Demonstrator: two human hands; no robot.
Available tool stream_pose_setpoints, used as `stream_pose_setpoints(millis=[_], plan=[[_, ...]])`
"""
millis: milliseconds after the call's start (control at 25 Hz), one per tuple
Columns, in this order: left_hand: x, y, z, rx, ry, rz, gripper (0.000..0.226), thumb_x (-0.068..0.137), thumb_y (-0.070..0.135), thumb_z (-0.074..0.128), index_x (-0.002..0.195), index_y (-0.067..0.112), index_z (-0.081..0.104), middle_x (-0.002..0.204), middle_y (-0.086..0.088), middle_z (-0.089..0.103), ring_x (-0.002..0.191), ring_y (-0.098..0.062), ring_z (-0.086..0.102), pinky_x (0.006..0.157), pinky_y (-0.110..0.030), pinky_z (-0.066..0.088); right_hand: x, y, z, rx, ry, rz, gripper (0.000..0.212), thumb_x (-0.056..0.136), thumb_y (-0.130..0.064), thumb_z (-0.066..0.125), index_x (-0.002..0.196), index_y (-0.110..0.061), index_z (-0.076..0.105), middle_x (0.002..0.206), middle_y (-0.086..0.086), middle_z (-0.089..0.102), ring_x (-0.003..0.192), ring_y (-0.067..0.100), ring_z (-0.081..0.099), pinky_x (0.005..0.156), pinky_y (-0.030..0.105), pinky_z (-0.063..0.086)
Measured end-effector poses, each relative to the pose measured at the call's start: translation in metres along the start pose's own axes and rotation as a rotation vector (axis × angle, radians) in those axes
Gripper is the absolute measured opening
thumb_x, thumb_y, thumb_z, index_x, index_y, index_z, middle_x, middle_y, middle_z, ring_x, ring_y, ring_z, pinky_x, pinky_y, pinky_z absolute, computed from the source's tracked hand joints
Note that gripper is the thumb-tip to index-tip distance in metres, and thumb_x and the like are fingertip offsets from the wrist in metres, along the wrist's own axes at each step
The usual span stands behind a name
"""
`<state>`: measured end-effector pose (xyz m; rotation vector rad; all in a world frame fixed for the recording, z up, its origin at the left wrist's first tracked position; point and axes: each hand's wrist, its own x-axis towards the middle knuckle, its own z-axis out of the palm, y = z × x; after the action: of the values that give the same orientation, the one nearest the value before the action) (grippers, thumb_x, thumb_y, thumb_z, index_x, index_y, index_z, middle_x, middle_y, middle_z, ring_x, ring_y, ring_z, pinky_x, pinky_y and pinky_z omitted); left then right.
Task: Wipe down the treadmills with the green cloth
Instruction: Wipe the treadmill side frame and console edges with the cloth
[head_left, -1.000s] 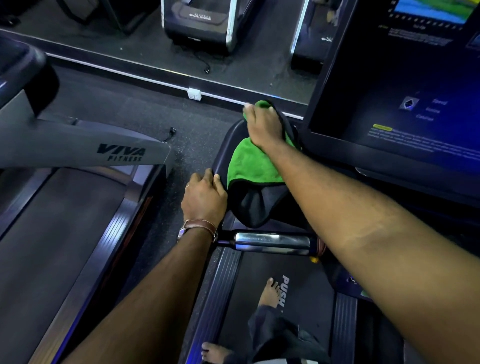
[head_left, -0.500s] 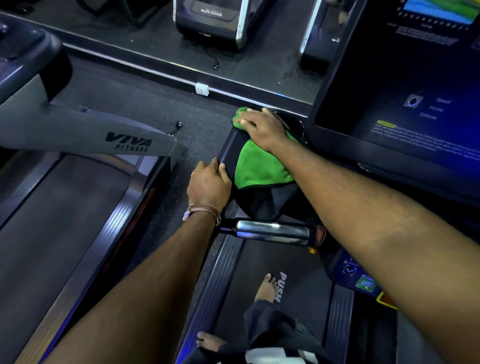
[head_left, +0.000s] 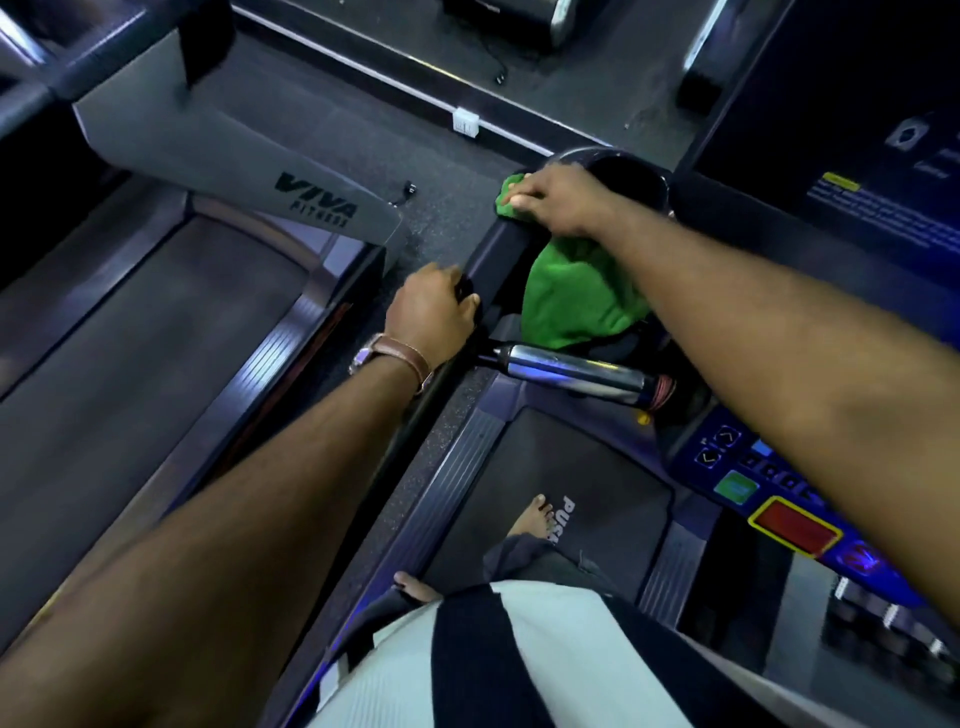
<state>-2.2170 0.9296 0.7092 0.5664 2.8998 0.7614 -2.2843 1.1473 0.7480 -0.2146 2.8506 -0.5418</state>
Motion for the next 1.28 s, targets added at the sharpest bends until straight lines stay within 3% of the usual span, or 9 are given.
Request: stream_pose_setpoints(millis=[120,280,440,520,640,800,960,1160,1280], plan=[[-0.031,-0.009,-0.005,-0.020,0.024,0.062,0.029,0.086,0.029,0.061,0.100,0.004,0.064,0.102,-0.015,0.064,0.093,-0.035,0.060,0.077,-0.043,0.052,-0.006,-0.030,0.022,0.109,-0.225,-0.119,0.030,0.097,-0.036,0.056,0.112,-0.016,0.072,0.115,0.005,0.071,0.096,0.006,0.059,0.094,0.034,0.048],[-0.068,-0.020,-0.011,-0.022,0.039,0.079,0.036,0.086,0.028,0.063,0.113,0.004,0.062,0.114,-0.013,0.062,0.101,-0.032,0.059,0.083,-0.042,0.052,-0.024,-0.047,0.061,-0.029,0.080,-0.073,0.049,0.100,-0.042,0.030,0.117,-0.017,0.068,0.128,0.006,0.062,0.127,0.023,0.051,0.110,0.036,0.026],[-0.103,-0.038,-0.017,0.012,0.035,0.073,0.037,0.087,0.033,0.061,0.113,0.007,0.062,0.116,-0.010,0.061,0.102,-0.029,0.059,0.084,-0.042,0.052,-0.036,-0.058,0.087,0.009,0.021,-0.235,0.036,0.102,-0.031,0.039,0.122,-0.019,0.066,0.134,0.001,0.061,0.138,0.018,0.041,0.117,0.043,0.003],[-0.115,-0.046,-0.021,0.015,0.028,0.043,0.041,0.087,0.036,0.061,0.116,0.008,0.062,0.119,-0.008,0.061,0.104,-0.027,0.059,0.085,-0.040,0.052,-0.040,-0.070,0.089,0.045,0.134,-0.107,0.036,0.100,-0.037,0.042,0.117,-0.021,0.069,0.130,0.004,0.063,0.132,0.025,0.045,0.118,0.038,0.017],[-0.132,-0.054,-0.028,0.001,0.025,0.036,0.042,0.086,0.037,0.062,0.117,0.008,0.062,0.119,-0.007,0.062,0.102,-0.026,0.061,0.084,-0.039,0.053,-0.065,-0.081,0.105,0.176,0.095,-0.290,0.027,0.097,-0.031,0.056,0.113,-0.017,0.073,0.124,0.003,0.067,0.124,0.020,0.055,0.114,0.020,0.022],[-0.160,-0.064,-0.028,-0.003,0.021,0.028,0.044,0.088,0.040,0.059,0.119,0.010,0.061,0.117,-0.006,0.063,0.101,-0.025,0.061,0.082,-0.040,0.054,-0.076,-0.085,0.114,0.307,0.344,-0.121,0.021,0.092,-0.018,0.062,0.108,-0.013,0.074,0.119,0.009,0.070,0.120,0.022,0.060,0.114,0.036,0.034],[-0.178,-0.068,-0.023,0.010,0.028,-0.005,0.051,0.090,0.045,0.055,0.127,0.011,0.055,0.122,-0.005,0.060,0.106,-0.025,0.059,0.084,-0.042,0.053,-0.098,-0.113,0.121,0.332,0.188,-0.331,0.022,0.087,-0.002,0.065,0.102,-0.012,0.077,0.108,0.002,0.073,0.107,0.009,0.065,0.101,0.011,0.040],[-0.189,-0.061,-0.028,0.100,0.066,-0.118,0.046,0.087,0.053,0.054,0.114,0.016,0.058,0.111,0.000,0.061,0.096,-0.021,0.059,0.072,-0.038,0.054,-0.107,-0.143,0.131,0.468,0.008,-0.429,0.027,0.080,0.011,0.066,0.096,-0.008,0.078,0.099,0.001,0.075,0.095,0.004,0.068,0.090,0.016,0.051],[-0.201,-0.060,-0.029,0.122,0.086,-0.239,0.054,0.086,0.059,0.054,0.114,0.013,0.059,0.113,-0.004,0.062,0.099,-0.023,0.059,0.075,-0.041,0.055,-0.092,-0.121,0.128,0.360,0.082,-0.399,0.023,0.079,-0.008,0.077,0.100,-0.018,0.076,0.119,0.002,0.069,0.123,0.019,0.058,0.111,0.047,0.038]])
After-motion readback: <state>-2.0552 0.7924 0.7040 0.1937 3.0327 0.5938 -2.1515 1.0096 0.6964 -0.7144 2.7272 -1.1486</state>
